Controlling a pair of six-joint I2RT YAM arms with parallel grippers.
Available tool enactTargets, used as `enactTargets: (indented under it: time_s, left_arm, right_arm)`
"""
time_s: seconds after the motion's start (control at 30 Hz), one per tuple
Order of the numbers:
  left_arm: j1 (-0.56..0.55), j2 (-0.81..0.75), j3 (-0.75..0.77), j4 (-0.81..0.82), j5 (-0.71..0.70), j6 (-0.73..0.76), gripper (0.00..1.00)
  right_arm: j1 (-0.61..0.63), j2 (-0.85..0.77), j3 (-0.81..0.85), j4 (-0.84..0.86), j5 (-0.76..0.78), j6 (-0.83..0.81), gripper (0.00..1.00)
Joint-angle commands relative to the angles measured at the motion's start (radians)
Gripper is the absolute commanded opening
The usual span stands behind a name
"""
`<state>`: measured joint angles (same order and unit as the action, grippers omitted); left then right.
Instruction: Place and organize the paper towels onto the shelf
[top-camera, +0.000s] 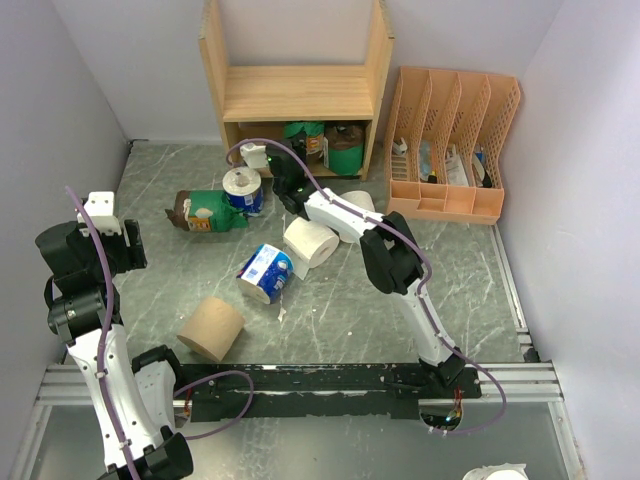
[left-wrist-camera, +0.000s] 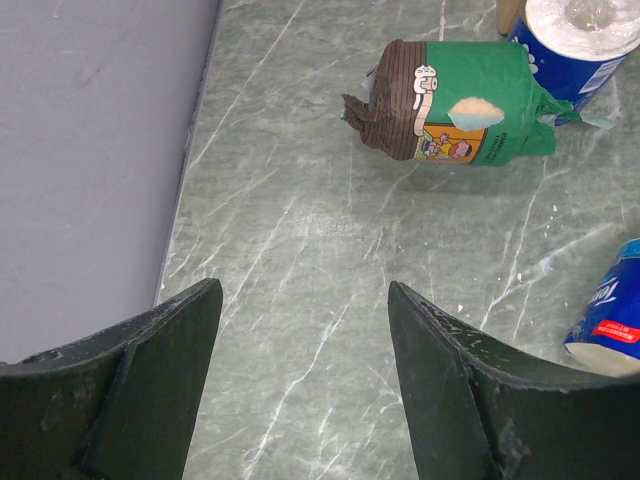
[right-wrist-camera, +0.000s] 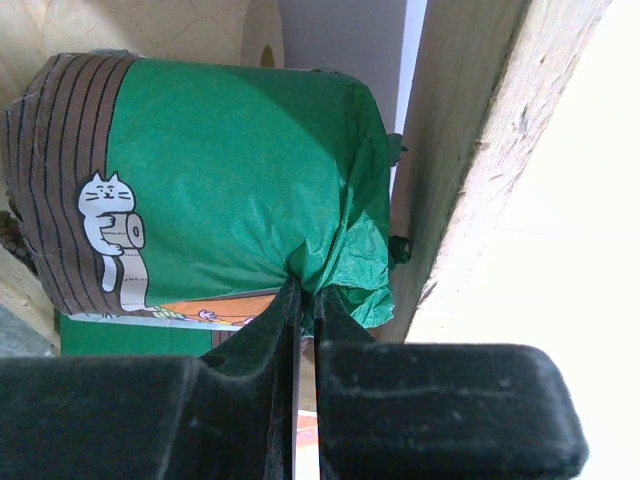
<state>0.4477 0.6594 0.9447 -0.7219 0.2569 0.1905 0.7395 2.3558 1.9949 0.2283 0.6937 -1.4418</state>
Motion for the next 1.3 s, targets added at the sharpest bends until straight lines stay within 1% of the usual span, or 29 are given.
enactTargets:
  time_s: [0.0, 0.23, 0.43, 0.57, 0.67, 0.77, 0.8, 0.87, 0.97, 1.0, 1.07, 1.2, 1.27]
  left_arm:
    - [-0.006, -0.004, -0.007, 0.032, 0.004, 0.000, 0.78]
    - [-0.007, -0.006, -0.006, 0.030, 0.005, 0.000, 0.78]
    - [-0.009, -0.005, -0.007, 0.030, 0.004, 0.000, 0.78]
    - [-0.010, -0.003, -0.007, 0.032, 0.005, 0.000, 0.78]
    - [-0.010, -0.003, -0.007, 0.032, 0.005, 0.000, 0.78]
    - [-0.010, -0.003, -0.007, 0.032, 0.004, 0.000, 0.78]
    - [-0.010, -0.004, -0.007, 0.032, 0.004, 0.000, 0.78]
    - [-0.010, -0.005, -0.007, 0.032, 0.004, -0.002, 0.78]
    - [-0.010, -0.003, -0.007, 0.034, 0.003, -0.001, 0.78]
    - [-0.010, -0.004, -0.007, 0.033, 0.002, -0.001, 0.78]
    - [-0.010, -0.003, -0.008, 0.033, 0.004, 0.000, 0.78]
    - [-0.010, -0.002, -0.009, 0.035, 0.002, -0.001, 0.79]
    - [-0.010, -0.001, -0.009, 0.034, 0.002, -0.001, 0.78]
  right_arm:
    - [-0.006, -0.026, -0.026, 0.113, 0.032, -0.035, 0.00]
    - [-0.002, 0.002, -0.129, 0.192, 0.032, -0.029, 0.00]
    - [-0.002, 0.020, -0.173, 0.210, 0.021, 0.020, 0.00]
    - [-0.004, 0.034, -0.161, 0.199, 0.014, 0.053, 0.00]
    - [-0.009, 0.049, -0.153, 0.241, 0.005, 0.049, 0.00]
    - [-0.017, 0.071, -0.124, 0.232, 0.005, 0.071, 0.01]
    - [-0.019, 0.077, -0.119, 0.233, 0.004, 0.079, 0.05]
    - [-0.023, 0.088, -0.116, 0.246, 0.006, 0.078, 0.18]
    - [-0.029, 0.097, -0.132, 0.306, 0.012, 0.048, 0.40]
    - [-0.028, 0.097, -0.138, 0.320, 0.014, 0.038, 0.44]
    - [-0.028, 0.089, -0.149, 0.333, 0.017, 0.033, 0.46]
    - [-0.018, 0.053, -0.186, 0.351, 0.016, 0.038, 0.46]
    - [-0.008, 0.027, -0.225, 0.388, 0.014, 0.021, 0.46]
